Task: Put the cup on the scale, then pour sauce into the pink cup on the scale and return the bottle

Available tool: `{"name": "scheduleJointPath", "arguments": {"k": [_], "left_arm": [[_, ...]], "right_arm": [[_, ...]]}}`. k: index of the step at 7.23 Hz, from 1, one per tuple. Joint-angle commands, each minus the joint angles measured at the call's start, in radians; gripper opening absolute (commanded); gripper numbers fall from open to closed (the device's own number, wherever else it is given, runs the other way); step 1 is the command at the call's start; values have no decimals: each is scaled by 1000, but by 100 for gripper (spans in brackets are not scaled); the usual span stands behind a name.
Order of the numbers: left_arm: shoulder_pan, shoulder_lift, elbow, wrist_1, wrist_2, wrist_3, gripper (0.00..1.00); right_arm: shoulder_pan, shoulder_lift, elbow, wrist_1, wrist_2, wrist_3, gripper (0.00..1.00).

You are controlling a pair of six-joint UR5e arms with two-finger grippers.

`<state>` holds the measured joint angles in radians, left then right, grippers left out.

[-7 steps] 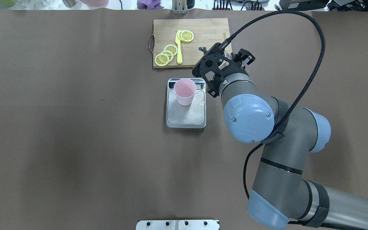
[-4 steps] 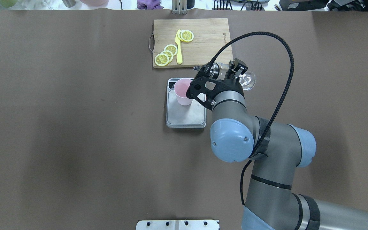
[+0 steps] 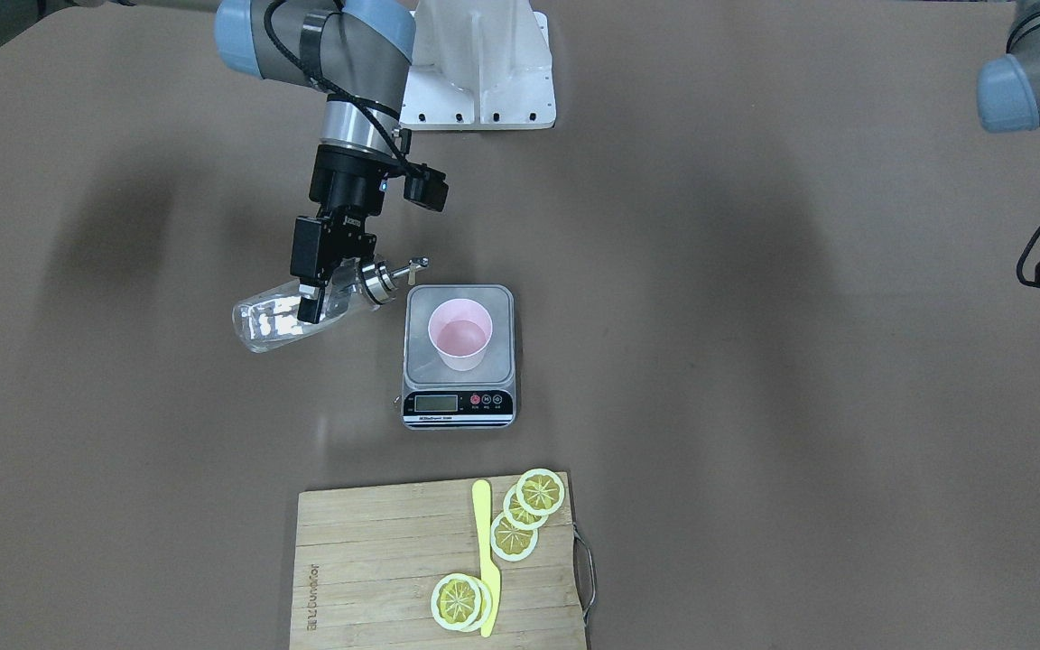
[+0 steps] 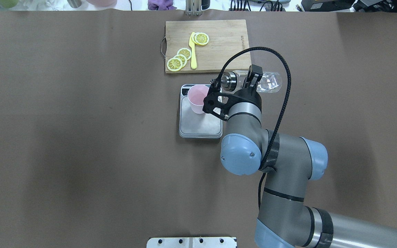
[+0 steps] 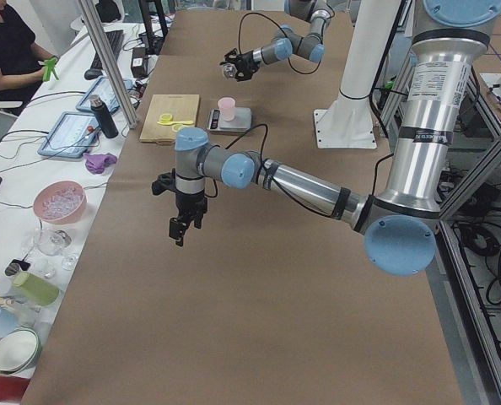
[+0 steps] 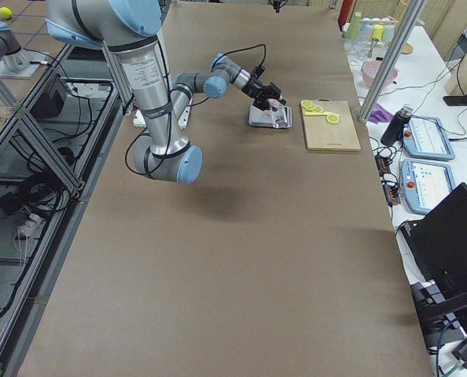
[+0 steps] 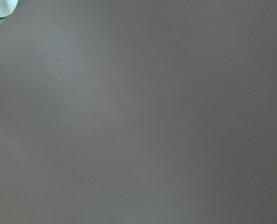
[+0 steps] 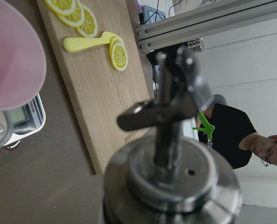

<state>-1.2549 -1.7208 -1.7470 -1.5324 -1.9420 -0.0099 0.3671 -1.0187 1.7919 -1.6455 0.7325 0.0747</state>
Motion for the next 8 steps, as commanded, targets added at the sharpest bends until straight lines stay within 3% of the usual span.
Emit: {"name": "scheduleJointPath", "arguments": {"k": [1, 8], "left_arm": [[0, 0, 7, 0, 0, 2, 99], [0, 1, 21, 0, 2, 5, 99]], "right_arm": [[-2, 3, -42, -2, -45, -97, 0], [7, 83, -170, -11, -93, -290, 0]]}}
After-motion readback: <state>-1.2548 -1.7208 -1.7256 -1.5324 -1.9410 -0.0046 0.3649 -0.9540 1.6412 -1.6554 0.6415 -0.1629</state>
